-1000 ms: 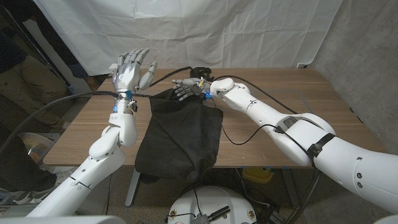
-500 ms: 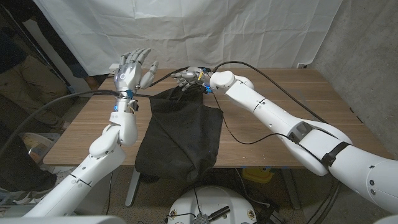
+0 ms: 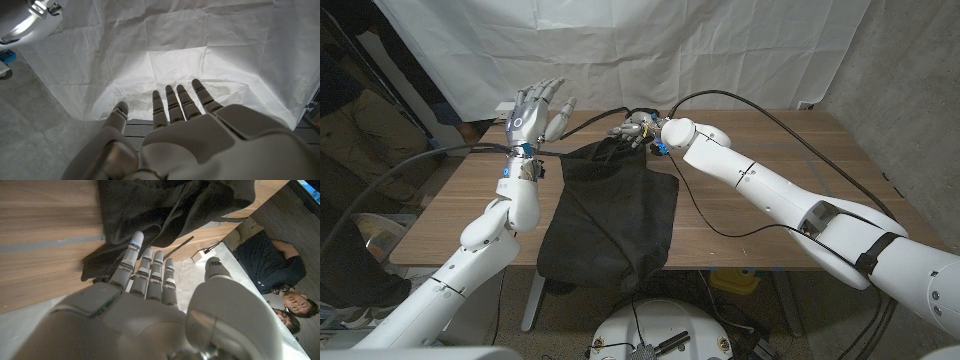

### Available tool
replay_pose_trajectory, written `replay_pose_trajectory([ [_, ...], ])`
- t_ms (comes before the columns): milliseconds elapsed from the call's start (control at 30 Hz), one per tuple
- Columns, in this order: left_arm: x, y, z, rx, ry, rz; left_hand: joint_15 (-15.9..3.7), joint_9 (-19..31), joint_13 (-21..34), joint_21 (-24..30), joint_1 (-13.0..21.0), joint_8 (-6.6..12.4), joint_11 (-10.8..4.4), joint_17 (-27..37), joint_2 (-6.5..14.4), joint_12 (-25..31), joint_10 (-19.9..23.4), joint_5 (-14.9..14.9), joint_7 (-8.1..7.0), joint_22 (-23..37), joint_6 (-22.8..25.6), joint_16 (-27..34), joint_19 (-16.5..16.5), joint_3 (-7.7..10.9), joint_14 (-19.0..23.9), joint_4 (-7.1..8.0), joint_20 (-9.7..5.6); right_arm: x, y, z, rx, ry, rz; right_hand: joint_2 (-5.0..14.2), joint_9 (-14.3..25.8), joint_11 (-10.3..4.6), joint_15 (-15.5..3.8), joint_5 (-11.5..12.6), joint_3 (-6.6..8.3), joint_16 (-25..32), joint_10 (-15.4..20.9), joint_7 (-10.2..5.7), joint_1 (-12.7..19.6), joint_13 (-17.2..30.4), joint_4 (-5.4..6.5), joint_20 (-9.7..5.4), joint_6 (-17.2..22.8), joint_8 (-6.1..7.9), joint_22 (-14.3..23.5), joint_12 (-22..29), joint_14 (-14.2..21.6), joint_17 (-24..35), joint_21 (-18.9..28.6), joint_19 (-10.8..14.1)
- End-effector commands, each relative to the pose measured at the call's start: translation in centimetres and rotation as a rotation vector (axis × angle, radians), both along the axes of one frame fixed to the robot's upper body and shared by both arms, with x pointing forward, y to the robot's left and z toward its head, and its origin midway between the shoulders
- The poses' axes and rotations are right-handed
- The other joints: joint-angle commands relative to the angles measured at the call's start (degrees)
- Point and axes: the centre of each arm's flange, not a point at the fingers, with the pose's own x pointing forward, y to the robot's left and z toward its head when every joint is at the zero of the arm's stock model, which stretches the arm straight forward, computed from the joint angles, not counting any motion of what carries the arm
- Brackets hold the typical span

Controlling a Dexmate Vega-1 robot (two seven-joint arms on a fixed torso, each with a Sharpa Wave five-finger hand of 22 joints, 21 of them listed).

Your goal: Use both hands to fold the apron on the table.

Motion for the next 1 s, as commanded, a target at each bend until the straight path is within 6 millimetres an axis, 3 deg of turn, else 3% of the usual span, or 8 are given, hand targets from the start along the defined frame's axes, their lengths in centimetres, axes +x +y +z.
replay_pose_trajectory([
  [33, 0.3, 2.8, 0.1, -0.187, 0.096, -0.225, 0.43, -0.04, -0.05, -0.47, 0.5, -0.37, 0.22, -0.12, -1.18, -0.32, -0.77, 0.2, 0.01, 0.05, -1.34, -0.01, -0.2, -0.33, -0.01, -0.43, 0.87, 0.4, -4.0, -2.3, -0.096, -0.037, -0.283, -1.06, 0.31, -0.18, -0.14, 0.12, -0.39, -0.15, -0.58, -0.59, -0.27, 0.19, -0.19, 0.61, -0.02, -0.24, 0.2, -0.33, -0.72, 0.08, -0.49, -0.52],
  [400, 1.4, 6.2, -0.9, -0.443, 0.241, -0.406, 2.81, -0.05, -0.18, -1.44, 1.52, -0.12, 1.56, -0.2, -2.82, -0.52, -2.2, 0.1, 0.9, -0.01, -3.39, -0.34, -1.68, -0.65, -1.86, -2.55, 2.95, 0.2, -5.4, -4.1, -0.159, -0.046, -0.415, -2.27, 0.38, -0.3, -0.96, 0.43, -1.42, 0.19, -0.6, -0.71, -1.73, 0.36, 0.08, 0.1, -0.16, -0.29, 0.2, -0.19, -0.27, -0.03, -1.03, -0.35],
  [1000, 3.3, 7.8, -1.0, -0.524, 0.278, -0.459, 3.59, 0.01, -0.16, -1.63, 0.83, 0.49, 2.66, 0.03, -3.33, 0.29, -0.66, -0.02, 2.32, 0.08, -2.64, 0.28, -1.69, -1.26, -1.16, -2.7, 3.5, -0.4, -6.6, -7.4, -0.266, -0.009, -0.616, -3.04, 0.45, -0.89, -2.99, 1.32, -2.53, 1.51, 0.61, -1.04, -3.28, 0.78, 0.31, -0.24, 0.26, -0.16, 0.29, 0.71, 1.54, 0.59, -2.2, -0.55],
])
